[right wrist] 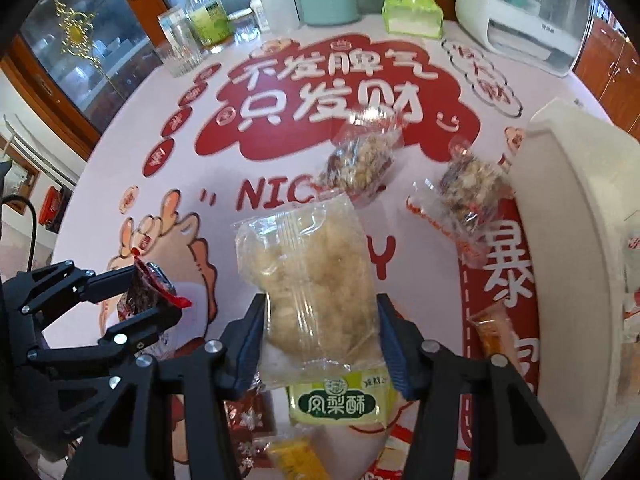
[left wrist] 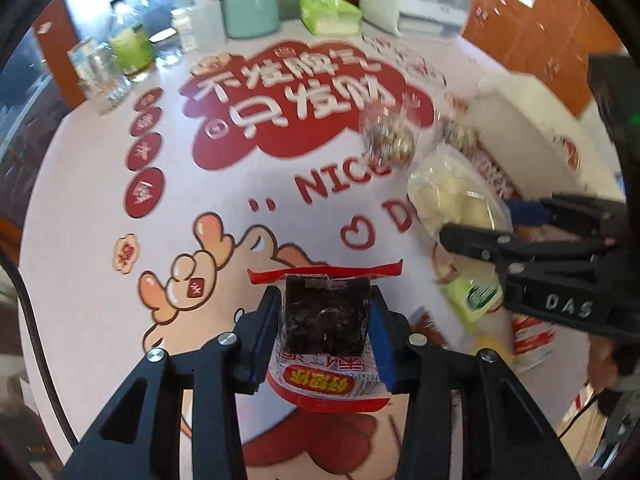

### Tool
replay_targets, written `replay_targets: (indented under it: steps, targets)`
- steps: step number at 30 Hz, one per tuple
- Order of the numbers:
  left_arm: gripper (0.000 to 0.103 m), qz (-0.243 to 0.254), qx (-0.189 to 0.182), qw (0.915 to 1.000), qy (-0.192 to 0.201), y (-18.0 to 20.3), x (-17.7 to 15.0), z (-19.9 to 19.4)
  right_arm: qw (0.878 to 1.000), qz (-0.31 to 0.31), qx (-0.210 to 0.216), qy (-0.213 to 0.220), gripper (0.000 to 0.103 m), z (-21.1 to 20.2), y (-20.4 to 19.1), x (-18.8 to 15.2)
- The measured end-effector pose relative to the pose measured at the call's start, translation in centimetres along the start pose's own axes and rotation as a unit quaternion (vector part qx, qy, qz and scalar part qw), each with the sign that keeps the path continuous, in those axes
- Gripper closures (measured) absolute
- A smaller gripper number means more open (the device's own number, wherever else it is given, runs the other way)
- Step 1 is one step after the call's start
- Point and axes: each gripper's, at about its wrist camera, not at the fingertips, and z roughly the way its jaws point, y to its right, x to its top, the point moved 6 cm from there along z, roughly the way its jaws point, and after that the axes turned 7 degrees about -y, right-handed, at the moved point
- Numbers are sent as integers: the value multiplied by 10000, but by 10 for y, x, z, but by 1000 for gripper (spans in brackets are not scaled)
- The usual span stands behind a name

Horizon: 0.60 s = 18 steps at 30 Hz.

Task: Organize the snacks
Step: 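Carry both packs over the white tray and open both tools to drop them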

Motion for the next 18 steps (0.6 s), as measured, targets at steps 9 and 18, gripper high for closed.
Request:
replay_targets:
  steps: [9,18]
  targets:
    - [62,-225,-24,9990,384,46,0,-58,9986,-24,287,452,50,-67,14,-23]
    - [62,206,-312,9980,519,154,19,-83,9965,119,275,777,50,-142,76,-71]
